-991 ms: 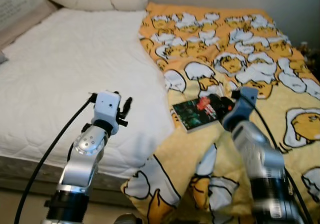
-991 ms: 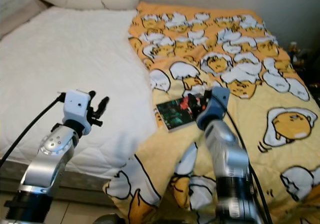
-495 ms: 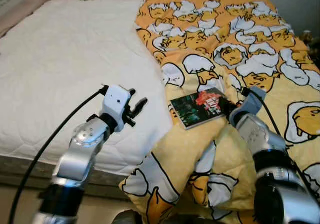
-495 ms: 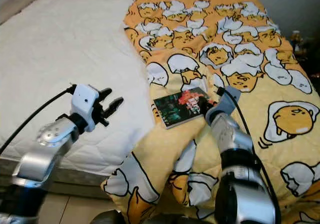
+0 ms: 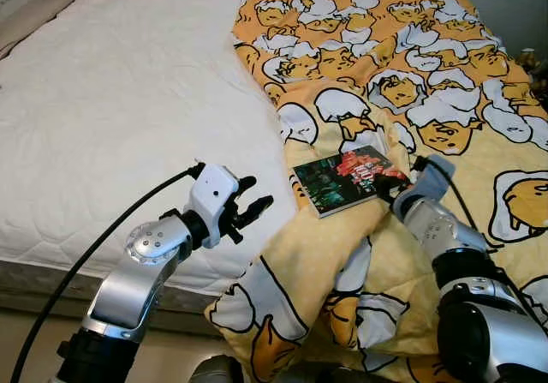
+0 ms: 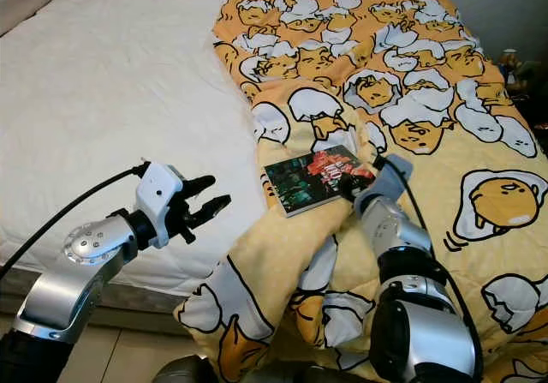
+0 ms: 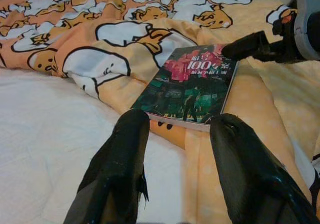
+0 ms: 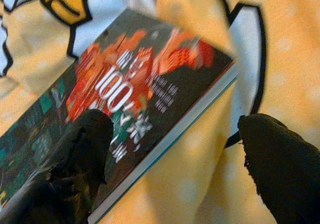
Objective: Clean up the room
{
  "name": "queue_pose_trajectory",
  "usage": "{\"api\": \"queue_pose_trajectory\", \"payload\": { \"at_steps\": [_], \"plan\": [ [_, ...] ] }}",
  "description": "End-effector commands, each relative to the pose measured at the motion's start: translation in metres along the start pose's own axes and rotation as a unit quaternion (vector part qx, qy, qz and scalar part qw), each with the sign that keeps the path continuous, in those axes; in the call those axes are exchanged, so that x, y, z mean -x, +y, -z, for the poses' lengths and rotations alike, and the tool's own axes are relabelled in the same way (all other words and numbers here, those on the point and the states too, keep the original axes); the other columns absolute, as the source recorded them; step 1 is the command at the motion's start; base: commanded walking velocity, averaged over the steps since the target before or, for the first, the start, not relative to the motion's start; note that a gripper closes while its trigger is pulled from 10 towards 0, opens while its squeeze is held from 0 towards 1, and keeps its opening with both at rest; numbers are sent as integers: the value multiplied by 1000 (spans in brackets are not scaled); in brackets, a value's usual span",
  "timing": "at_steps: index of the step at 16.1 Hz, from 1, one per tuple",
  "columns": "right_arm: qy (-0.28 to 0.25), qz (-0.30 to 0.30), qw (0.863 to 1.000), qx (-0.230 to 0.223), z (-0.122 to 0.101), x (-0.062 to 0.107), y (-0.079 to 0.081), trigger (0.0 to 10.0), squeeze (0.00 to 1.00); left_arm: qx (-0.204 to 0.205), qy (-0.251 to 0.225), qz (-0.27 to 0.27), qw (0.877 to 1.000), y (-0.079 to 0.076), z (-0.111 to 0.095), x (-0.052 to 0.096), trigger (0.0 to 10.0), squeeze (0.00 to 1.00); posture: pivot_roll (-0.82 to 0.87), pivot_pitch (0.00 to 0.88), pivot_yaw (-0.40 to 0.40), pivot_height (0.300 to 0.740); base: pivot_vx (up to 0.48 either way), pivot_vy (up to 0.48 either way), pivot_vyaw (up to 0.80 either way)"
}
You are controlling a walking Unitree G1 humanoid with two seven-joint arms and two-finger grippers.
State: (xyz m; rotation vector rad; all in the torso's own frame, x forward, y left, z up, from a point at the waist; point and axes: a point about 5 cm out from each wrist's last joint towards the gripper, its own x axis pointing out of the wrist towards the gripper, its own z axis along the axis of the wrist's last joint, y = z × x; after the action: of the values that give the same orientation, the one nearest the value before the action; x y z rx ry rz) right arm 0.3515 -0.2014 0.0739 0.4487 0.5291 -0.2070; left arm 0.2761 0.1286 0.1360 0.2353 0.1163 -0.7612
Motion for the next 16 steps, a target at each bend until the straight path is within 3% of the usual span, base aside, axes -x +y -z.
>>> {"api": "queue_pose_trajectory", "payload": {
  "at_steps": [1, 2, 3, 4, 5, 7, 16],
  "plan": [
    [-1, -13, 1000, 4, 0, -1, 7, 10000, 271, 2, -2, 8, 1000, -4, -2, -1, 10000, 0, 93, 97, 24, 740, 0, 0, 0],
    [-14, -31, 999, -3, -3, 0, 11, 10000, 180, 3, -5, 8, 1000, -4, -4, -2, 10000, 0, 94, 97, 24, 740, 0, 0, 0],
    [-23, -46, 999, -12, -5, 0, 14, 10000, 165, 4, -6, 8, 1000, -4, -4, -2, 10000, 0, 94, 97, 24, 740, 0, 0, 0],
    [-34, -68, 997, -17, -9, 1, 19, 10000, 20, 3, -6, 9, 1000, -4, -4, -1, 10000, 0, 102, 101, 23, 740, 0, 0, 0],
    [-36, -75, 996, -16, -10, 1, 21, 10000, 0, 3, -5, 9, 1000, -4, -4, -1, 10000, 0, 104, 102, 22, 740, 0, 0, 0],
    [-38, -85, 996, -17, -10, -1, 26, 10000, 0, 3, -3, 8, 1000, -3, -4, 2, 10000, 0, 115, 113, 22, 740, 0, 0, 0],
    [-30, -59, 997, -52, -2, -6, 17, 10000, 0, 2, 10, 8, 1000, -1, -5, 5, 10000, 0, 154, 154, 27, 740, 0, 0, 0]
  ]
}}
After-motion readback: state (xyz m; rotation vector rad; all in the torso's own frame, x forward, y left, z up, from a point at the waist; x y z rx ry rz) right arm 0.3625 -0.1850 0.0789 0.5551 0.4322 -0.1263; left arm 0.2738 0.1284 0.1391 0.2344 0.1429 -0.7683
